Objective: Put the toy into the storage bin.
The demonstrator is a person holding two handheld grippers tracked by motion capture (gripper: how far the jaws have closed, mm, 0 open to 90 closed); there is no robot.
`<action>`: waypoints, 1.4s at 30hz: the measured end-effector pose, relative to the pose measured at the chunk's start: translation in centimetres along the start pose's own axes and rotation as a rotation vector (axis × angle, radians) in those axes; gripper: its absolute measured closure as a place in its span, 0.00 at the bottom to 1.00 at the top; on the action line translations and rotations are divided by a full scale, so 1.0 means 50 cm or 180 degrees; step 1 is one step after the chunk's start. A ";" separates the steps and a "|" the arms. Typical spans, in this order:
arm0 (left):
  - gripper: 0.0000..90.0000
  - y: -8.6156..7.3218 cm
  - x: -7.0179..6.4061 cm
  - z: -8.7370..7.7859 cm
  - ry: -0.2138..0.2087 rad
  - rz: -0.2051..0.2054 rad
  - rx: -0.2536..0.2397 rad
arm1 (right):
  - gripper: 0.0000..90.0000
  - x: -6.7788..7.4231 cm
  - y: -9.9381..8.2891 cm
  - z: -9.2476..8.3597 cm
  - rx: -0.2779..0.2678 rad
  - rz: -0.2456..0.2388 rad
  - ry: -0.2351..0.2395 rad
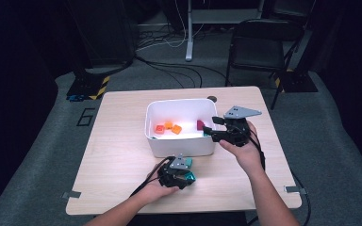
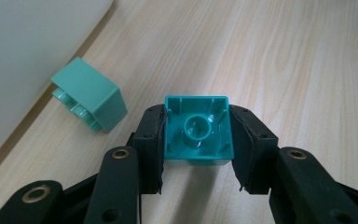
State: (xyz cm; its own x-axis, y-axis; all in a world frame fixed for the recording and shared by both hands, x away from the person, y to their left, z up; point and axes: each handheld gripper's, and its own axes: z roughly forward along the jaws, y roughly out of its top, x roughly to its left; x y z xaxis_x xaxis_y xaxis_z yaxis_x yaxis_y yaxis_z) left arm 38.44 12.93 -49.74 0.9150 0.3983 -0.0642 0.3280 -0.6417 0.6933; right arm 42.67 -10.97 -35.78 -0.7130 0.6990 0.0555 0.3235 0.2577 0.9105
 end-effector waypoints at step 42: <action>0.65 0.086 0.057 -0.141 0.0079 -0.0203 -0.0200 | 0.48 -0.002 -0.001 -0.001 0.0000 0.0009 -0.0003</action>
State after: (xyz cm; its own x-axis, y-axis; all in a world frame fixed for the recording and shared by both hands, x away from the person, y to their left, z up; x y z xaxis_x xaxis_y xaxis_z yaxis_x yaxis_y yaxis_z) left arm 40.78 15.93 -41.87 0.8865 0.4535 -0.0924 0.3692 -0.5726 0.7320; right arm 42.70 -11.06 -35.80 -0.7115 0.7004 0.0576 0.3254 0.2556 0.9104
